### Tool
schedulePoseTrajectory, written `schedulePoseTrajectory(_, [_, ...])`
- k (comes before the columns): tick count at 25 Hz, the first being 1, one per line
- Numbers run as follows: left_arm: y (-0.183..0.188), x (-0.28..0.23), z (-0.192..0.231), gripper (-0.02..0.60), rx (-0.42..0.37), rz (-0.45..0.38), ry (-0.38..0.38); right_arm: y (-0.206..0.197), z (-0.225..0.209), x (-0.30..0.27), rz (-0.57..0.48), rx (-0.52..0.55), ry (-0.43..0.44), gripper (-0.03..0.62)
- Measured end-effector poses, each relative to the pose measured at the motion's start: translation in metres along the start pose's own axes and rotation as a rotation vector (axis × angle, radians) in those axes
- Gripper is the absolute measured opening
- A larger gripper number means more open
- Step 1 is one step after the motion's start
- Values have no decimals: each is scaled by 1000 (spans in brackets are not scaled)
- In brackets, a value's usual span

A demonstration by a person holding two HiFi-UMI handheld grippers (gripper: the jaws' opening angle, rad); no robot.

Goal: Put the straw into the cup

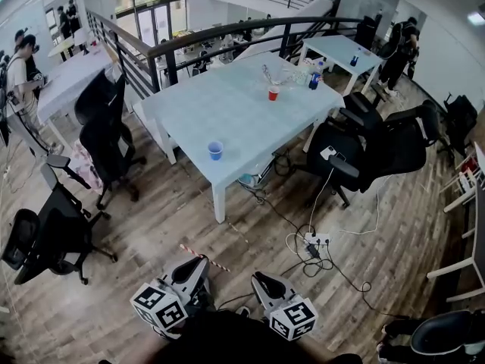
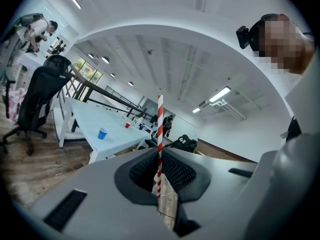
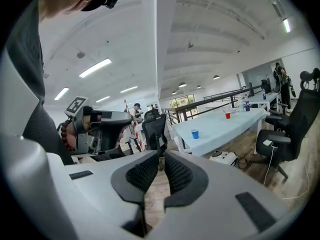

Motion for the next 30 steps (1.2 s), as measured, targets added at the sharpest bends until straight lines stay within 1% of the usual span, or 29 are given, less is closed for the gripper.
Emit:
schedulePoseTrajectory(8, [48,-10,59,37,0,-9,-16,28,-2,-63,0,-19,-69,60])
schedulePoseTrajectory(17, [96,-3,129,37,11,-22,-20,55,13,-141,17,-24,-90,60])
schedulePoseTrajectory(25, [118,6,194,37,40,-13,-39,67,41,-203,50,23,-81,60])
schedulePoseTrajectory(30, [130,7,223,37,56,-8,-57,74,46,-224,70,24,-117,60])
Point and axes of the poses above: the fingertips, and each gripper's own axes: x backward along the fingers, z to its left, y out of its top, the point moved 6 cm from there along x, backward along the fingers, and after that the axes turned 3 degrees about -y, right-handed, at the moved point
